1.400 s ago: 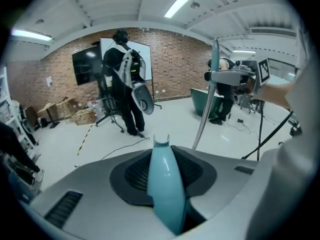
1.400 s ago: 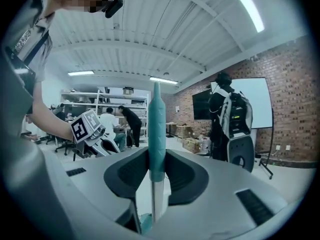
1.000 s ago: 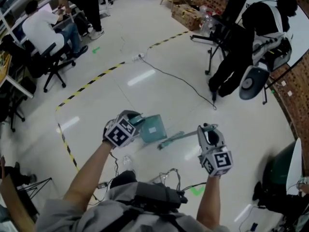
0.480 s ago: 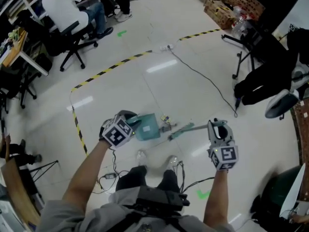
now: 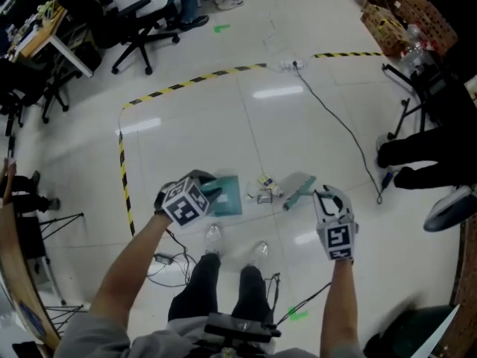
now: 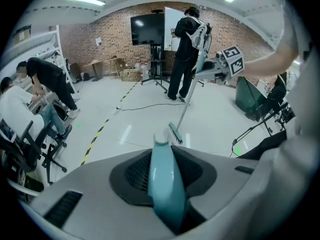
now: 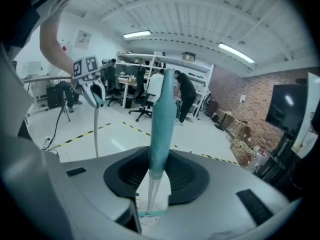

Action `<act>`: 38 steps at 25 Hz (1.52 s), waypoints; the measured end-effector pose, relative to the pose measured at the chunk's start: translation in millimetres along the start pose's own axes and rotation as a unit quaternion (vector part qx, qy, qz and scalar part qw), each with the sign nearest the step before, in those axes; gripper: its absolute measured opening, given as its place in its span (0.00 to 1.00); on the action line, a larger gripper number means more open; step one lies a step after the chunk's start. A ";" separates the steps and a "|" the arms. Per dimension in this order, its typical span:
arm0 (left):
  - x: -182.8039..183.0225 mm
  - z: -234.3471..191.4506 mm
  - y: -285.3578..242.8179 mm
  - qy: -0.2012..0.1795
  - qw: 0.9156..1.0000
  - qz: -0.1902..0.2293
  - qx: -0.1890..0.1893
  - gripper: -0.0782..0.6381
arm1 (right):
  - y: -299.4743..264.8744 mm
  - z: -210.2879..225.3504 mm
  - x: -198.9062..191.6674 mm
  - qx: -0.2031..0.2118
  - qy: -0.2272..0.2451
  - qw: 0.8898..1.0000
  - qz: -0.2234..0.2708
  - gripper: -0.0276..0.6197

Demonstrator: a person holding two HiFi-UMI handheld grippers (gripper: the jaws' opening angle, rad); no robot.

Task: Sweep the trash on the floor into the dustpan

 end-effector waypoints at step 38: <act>20.5 -2.1 -17.5 0.028 0.999 0.011 0.031 0.27 | -10.3 -77.9 39.8 0.145 -0.268 0.945 0.121 0.20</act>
Point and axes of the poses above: the fingertips, and each gripper's own axes: y backward along the fingers, z to its right, x out of its top, the point moved 6 cm from there along y, backward along the fingers, and after that the axes turned 14 degrees about -y, right-handed, at the moved point
